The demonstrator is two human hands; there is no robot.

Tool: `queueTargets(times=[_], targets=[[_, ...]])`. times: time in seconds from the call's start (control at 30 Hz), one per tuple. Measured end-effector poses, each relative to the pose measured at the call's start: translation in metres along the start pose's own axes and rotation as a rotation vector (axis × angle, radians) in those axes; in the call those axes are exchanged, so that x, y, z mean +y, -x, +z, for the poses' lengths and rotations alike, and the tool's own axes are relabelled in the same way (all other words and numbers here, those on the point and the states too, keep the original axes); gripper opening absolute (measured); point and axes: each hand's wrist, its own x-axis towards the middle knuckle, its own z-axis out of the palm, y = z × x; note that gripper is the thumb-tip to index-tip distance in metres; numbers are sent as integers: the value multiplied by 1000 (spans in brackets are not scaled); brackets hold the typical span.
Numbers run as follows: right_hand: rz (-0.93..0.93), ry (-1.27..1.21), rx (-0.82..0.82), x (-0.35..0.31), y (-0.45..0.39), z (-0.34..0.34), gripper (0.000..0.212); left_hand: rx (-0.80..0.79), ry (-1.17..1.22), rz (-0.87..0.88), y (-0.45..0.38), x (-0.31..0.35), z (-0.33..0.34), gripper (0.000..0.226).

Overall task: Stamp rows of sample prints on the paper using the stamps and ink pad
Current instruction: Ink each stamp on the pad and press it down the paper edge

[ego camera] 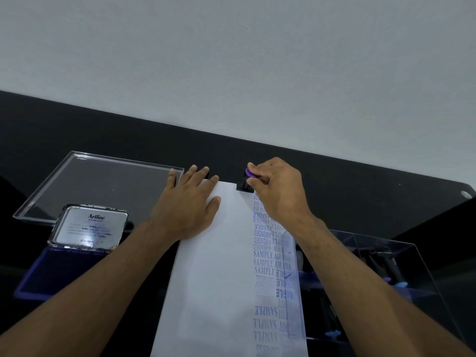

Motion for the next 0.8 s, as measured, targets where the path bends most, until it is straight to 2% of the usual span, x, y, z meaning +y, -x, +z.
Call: queueTargets(times=[0.1, 0.8], targets=[[-4, 7, -11, -2, -1, 0, 31, 1, 11, -1, 0, -1, 1, 73], [25, 29, -64, -6, -6, 2, 25, 7, 16, 0, -1, -2, 4, 72]])
